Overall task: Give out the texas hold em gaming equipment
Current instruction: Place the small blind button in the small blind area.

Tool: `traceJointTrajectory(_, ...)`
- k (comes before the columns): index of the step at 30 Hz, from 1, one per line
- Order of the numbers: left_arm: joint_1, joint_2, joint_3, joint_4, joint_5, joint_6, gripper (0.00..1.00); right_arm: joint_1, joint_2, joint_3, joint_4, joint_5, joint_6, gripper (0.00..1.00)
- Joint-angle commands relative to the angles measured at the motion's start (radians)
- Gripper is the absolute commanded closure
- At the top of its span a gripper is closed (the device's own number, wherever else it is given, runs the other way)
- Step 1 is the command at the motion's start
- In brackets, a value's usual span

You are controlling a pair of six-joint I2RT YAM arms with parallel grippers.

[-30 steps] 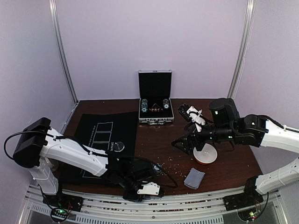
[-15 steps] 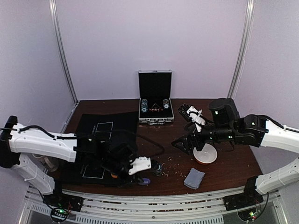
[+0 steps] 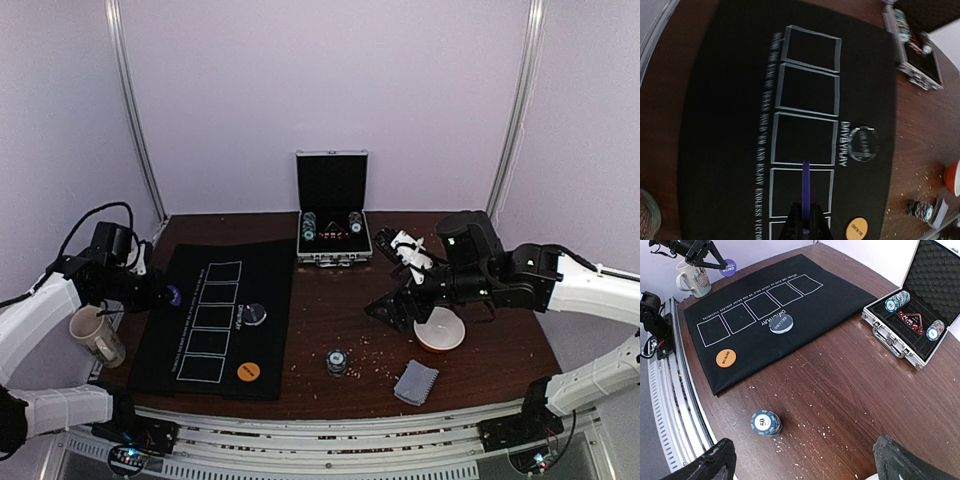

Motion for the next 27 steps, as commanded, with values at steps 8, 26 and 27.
traceJointTrajectory(8, 0.319, 0.115, -0.193, 0.14, 0.125, -0.136, 1.0, -0.02, 0.031, 0.027, -0.009, -0.02, -0.067, 0.01)
traceJointTrajectory(26, 0.367, 0.199, -0.25, 0.236, 0.024, -0.087, 0.89, -0.044, 0.056, 0.034, -0.033, -0.044, -0.099, 0.01)
traceJointTrajectory(27, 0.367, 0.199, -0.246, 0.222, 0.012, -0.085, 0.78, -0.045, 0.055, 0.034, -0.033, -0.046, -0.099, 0.01)
